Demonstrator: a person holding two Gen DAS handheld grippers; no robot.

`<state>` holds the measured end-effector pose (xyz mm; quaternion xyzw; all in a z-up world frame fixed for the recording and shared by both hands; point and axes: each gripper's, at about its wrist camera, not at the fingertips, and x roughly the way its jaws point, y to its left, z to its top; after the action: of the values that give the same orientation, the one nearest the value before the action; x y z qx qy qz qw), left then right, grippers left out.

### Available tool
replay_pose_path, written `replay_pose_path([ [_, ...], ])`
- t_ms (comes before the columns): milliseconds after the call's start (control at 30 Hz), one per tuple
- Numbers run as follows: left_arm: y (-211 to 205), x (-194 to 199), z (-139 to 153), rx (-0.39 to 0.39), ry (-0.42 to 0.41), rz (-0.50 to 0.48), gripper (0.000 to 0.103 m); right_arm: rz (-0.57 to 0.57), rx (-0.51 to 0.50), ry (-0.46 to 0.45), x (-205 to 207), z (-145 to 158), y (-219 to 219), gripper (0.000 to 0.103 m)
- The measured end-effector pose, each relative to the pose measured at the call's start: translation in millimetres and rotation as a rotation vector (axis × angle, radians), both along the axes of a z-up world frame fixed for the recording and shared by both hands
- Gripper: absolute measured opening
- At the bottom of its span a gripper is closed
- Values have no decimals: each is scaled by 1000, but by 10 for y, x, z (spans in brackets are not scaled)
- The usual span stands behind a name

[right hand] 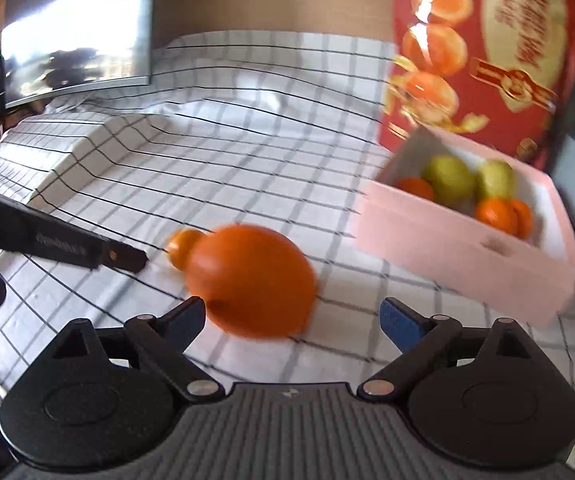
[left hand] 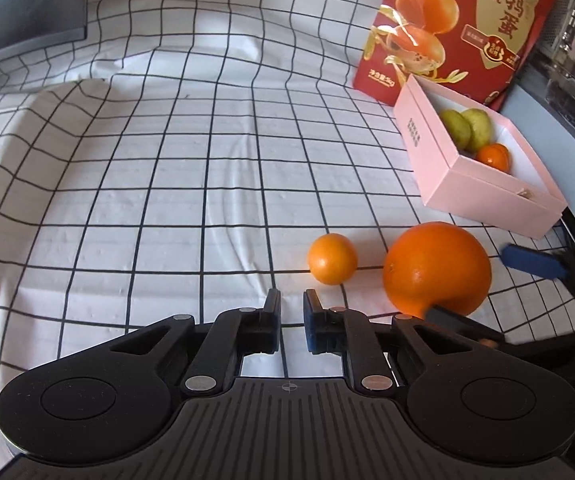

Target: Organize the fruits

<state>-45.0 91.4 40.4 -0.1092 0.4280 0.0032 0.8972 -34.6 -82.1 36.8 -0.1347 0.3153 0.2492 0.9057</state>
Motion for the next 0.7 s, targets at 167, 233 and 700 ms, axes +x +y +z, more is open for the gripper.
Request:
replay_pose_path([
  [167, -22, 41, -8, -6, 26, -25, 16, 12, -6, 3, 86, -11, 83, 95],
  [233, -16, 72, -30, -17, 37, -27, 16, 13, 3, 7, 69, -1, 35, 95],
  [700, -42, 280, 44, -33, -33, -82, 23, -28, -20, 51, -190, -101, -279, 95],
])
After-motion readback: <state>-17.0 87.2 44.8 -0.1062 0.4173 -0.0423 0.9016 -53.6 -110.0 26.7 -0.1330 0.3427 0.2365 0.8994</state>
